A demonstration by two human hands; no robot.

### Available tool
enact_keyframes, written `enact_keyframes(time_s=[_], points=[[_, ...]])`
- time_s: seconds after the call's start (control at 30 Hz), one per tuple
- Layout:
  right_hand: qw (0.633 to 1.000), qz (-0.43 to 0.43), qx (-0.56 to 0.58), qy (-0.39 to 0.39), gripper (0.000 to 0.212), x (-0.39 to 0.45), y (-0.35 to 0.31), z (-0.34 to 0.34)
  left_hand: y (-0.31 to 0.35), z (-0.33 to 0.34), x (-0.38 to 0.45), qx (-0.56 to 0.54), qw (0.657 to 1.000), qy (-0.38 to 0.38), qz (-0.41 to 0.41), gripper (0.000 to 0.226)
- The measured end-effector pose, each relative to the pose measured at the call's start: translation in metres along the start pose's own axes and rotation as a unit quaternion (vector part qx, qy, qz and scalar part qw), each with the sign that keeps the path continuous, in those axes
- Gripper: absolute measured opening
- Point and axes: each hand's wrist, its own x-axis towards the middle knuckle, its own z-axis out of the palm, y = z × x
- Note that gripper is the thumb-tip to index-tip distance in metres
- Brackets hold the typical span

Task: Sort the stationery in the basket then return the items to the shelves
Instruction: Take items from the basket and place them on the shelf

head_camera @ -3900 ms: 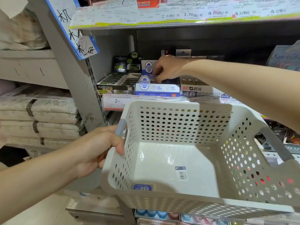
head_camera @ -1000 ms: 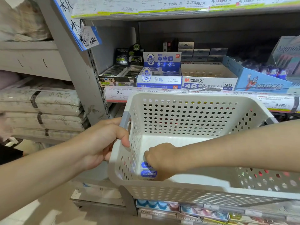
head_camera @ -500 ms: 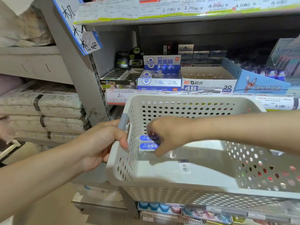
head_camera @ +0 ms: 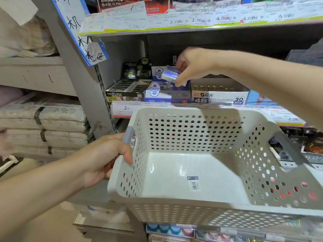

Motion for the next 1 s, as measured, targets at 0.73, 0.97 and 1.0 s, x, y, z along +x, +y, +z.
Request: enact_keyframes(time_s=[0.73, 0.97, 1.0], points=[[0.994, 0.028, -0.051, -0.096, 0.015, 0.047, 0.022, 0.004, -0.001, -0.004, 0.0, 0.007, 1.0, -0.004, 0.005, 0.062], [0.988, 0.015, -0.113, -0.105, 0.02, 0.05, 0.021, 0.012, 0.001, -0.002, 0.0, -0.003, 1.0, 0.004, 0.0, 0.061], [0.988, 0.015, -0.114, -0.1, 0.026, 0.05, 0.023, 0.014, 0.002, -0.002, 0.0, -0.005, 1.0, 0.005, -0.001, 0.059]])
